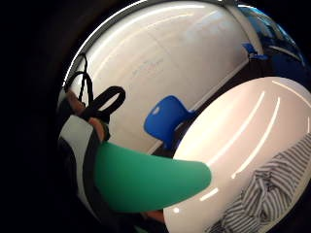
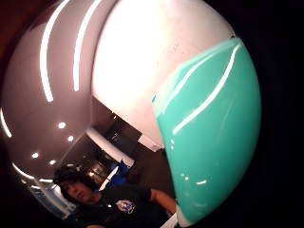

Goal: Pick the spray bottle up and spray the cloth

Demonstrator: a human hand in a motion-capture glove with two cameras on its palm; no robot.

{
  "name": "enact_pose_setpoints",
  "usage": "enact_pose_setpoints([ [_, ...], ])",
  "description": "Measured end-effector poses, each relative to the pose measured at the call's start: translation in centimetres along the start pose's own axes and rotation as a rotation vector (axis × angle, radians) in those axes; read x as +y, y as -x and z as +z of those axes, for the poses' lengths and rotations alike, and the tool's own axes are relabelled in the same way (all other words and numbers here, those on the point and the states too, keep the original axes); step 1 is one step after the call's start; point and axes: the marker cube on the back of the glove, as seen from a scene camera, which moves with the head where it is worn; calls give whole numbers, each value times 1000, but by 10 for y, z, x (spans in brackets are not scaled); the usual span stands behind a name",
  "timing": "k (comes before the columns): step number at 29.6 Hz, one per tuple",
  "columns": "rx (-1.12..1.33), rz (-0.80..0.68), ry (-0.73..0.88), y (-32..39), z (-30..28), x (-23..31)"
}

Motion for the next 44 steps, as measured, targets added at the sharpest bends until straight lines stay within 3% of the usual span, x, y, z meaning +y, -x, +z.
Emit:
enact_pose_setpoints([
  [12, -9, 92, 60, -27, 30, 7],
  [44, 31, 110, 111, -32, 32, 7],
])
